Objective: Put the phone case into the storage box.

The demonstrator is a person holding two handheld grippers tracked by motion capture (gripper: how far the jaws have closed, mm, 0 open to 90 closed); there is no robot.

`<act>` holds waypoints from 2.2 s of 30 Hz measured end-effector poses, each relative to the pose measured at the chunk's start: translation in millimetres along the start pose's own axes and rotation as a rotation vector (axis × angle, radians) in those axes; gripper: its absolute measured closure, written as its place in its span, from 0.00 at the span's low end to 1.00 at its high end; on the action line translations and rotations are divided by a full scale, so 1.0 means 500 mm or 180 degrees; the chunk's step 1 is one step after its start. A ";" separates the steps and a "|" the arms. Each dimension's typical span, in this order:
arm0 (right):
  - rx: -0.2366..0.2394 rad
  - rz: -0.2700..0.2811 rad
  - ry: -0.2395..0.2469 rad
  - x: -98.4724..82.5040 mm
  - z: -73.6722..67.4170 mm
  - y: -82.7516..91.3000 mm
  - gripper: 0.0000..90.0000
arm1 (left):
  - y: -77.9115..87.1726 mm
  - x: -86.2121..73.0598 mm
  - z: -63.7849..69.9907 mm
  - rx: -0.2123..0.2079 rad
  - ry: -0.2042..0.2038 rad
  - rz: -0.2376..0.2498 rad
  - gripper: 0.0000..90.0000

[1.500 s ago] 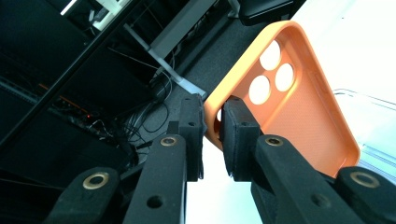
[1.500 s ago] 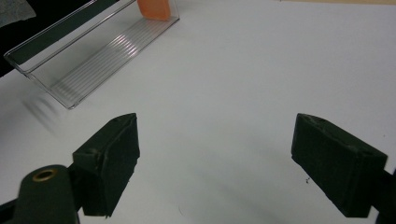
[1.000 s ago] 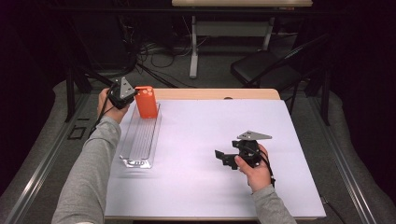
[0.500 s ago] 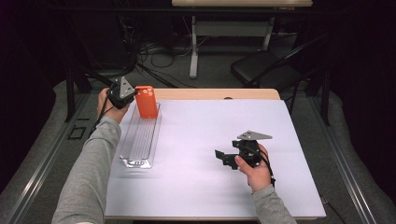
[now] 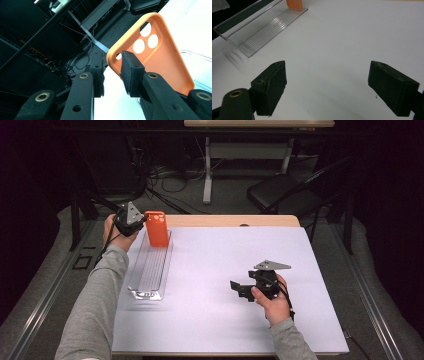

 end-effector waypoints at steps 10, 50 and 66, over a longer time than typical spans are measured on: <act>0.0001 -0.0004 0.0005 0.000 0.000 0.000 0.17 | 0.004 -0.001 -0.003 0.0025 0.0185 -0.0053 0.65; 0.0007 -0.0014 0.0016 0.001 -0.002 -0.004 0.17 | 0.053 0.006 -0.017 -0.0446 0.1274 -0.0311 0.47; 0.0025 -0.0002 0.0036 0.002 -0.005 -0.001 0.17 | 0.100 0.020 -0.015 -0.0979 0.1613 -0.0141 0.37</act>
Point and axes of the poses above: each handheld gripper's, and its own axes: y roughly backward along the jaws, x roughly out of its top, z roughly to its right, the point moved 1 cm from there along -y, roughly forward along the jaws, and after that the axes turned 12 degrees about -z, right-handed, at the moved point
